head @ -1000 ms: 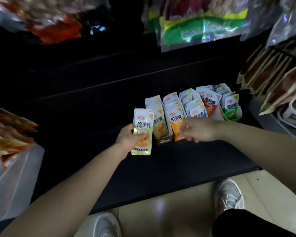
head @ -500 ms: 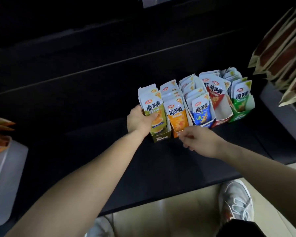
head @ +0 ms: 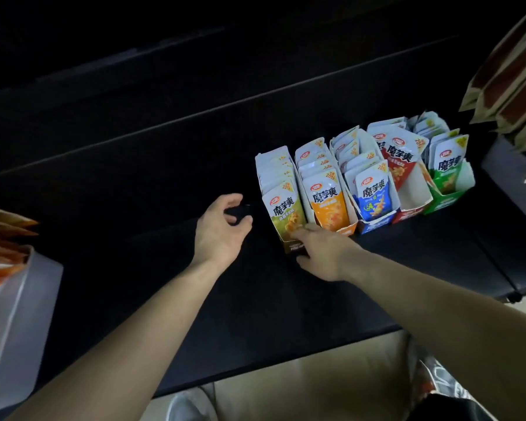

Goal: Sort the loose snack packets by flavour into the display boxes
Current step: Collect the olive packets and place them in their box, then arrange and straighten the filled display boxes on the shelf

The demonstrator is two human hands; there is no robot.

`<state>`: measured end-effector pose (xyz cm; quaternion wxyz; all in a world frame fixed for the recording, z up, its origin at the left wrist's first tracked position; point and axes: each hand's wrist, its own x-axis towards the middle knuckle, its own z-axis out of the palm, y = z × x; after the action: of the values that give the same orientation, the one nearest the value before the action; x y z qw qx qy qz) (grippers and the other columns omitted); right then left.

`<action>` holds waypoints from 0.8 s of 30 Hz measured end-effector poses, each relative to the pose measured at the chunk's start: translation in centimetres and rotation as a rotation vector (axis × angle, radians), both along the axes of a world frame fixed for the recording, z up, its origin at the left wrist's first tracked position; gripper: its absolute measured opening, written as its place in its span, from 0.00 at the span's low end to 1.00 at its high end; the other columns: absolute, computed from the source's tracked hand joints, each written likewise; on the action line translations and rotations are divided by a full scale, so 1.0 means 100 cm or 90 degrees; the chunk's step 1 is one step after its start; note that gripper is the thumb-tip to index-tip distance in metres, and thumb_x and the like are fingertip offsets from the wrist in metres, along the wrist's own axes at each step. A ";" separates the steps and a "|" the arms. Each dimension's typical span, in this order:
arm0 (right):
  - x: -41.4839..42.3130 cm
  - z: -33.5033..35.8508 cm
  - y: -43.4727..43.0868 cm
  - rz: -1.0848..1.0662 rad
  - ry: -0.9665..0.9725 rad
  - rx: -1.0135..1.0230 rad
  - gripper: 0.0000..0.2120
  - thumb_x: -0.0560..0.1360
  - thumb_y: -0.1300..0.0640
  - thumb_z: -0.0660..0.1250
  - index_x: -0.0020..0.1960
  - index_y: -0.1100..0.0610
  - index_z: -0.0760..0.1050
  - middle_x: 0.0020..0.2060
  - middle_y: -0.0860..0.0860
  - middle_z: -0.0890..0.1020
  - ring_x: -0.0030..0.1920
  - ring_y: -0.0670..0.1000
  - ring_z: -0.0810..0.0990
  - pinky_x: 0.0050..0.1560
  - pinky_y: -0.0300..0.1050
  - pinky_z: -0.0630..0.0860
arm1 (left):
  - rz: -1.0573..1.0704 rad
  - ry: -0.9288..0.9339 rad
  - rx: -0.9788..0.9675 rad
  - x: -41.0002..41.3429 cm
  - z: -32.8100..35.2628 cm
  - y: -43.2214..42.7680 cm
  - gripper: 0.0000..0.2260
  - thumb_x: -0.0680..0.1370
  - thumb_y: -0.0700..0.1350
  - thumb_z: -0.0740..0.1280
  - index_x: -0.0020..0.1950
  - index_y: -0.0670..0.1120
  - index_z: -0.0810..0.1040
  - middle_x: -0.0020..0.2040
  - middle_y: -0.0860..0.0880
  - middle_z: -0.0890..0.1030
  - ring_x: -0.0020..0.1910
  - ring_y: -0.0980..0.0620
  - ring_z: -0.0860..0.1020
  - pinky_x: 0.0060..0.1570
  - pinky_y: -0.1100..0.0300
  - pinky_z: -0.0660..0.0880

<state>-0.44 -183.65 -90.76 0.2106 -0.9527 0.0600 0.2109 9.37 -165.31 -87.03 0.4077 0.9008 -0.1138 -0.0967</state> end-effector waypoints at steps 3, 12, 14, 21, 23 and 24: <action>-0.001 -0.001 0.015 0.016 -0.002 -0.085 0.22 0.78 0.55 0.69 0.69 0.54 0.68 0.66 0.54 0.69 0.60 0.61 0.78 0.55 0.55 0.79 | -0.002 0.037 -0.003 -0.003 0.009 0.013 0.15 0.78 0.46 0.71 0.65 0.54 0.78 0.58 0.61 0.79 0.48 0.63 0.79 0.43 0.75 0.69; -0.026 0.041 0.037 -0.001 -0.207 -0.122 0.10 0.79 0.60 0.66 0.59 0.52 0.73 0.54 0.50 0.76 0.47 0.58 0.81 0.43 0.52 0.79 | -0.069 0.067 0.018 -0.030 0.065 0.059 0.11 0.78 0.48 0.71 0.61 0.56 0.79 0.58 0.61 0.79 0.50 0.61 0.80 0.44 0.71 0.72; -0.035 0.057 0.048 0.007 -0.218 -0.117 0.10 0.79 0.60 0.66 0.59 0.51 0.72 0.54 0.51 0.76 0.47 0.57 0.81 0.44 0.53 0.80 | -0.058 0.067 0.014 -0.036 0.080 0.069 0.13 0.78 0.49 0.71 0.62 0.56 0.78 0.58 0.60 0.79 0.50 0.62 0.80 0.45 0.71 0.72; -0.053 0.136 0.078 0.061 -0.288 -0.097 0.16 0.80 0.58 0.66 0.66 0.49 0.71 0.63 0.50 0.74 0.54 0.57 0.82 0.49 0.52 0.80 | -0.004 0.228 -0.129 -0.050 0.135 0.082 0.31 0.74 0.56 0.75 0.74 0.55 0.67 0.65 0.56 0.76 0.61 0.53 0.77 0.63 0.49 0.77; -0.058 0.165 0.088 0.092 -0.317 -0.091 0.15 0.80 0.57 0.66 0.65 0.49 0.70 0.61 0.48 0.74 0.54 0.56 0.81 0.48 0.51 0.80 | 0.013 0.297 -0.194 -0.049 0.156 0.084 0.38 0.72 0.57 0.76 0.77 0.60 0.61 0.70 0.54 0.72 0.66 0.46 0.74 0.63 0.45 0.76; -0.061 0.180 0.093 0.112 -0.327 -0.094 0.15 0.79 0.57 0.67 0.64 0.48 0.70 0.59 0.47 0.74 0.54 0.55 0.81 0.48 0.50 0.80 | 0.014 0.317 -0.217 -0.048 0.166 0.086 0.40 0.71 0.58 0.77 0.77 0.63 0.58 0.72 0.54 0.69 0.67 0.44 0.72 0.62 0.43 0.76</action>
<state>-6.53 -174.36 -72.77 0.1301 -0.9892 -0.0634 -0.0251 4.61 -156.71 -70.40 0.5696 0.7689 -0.0152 -0.2900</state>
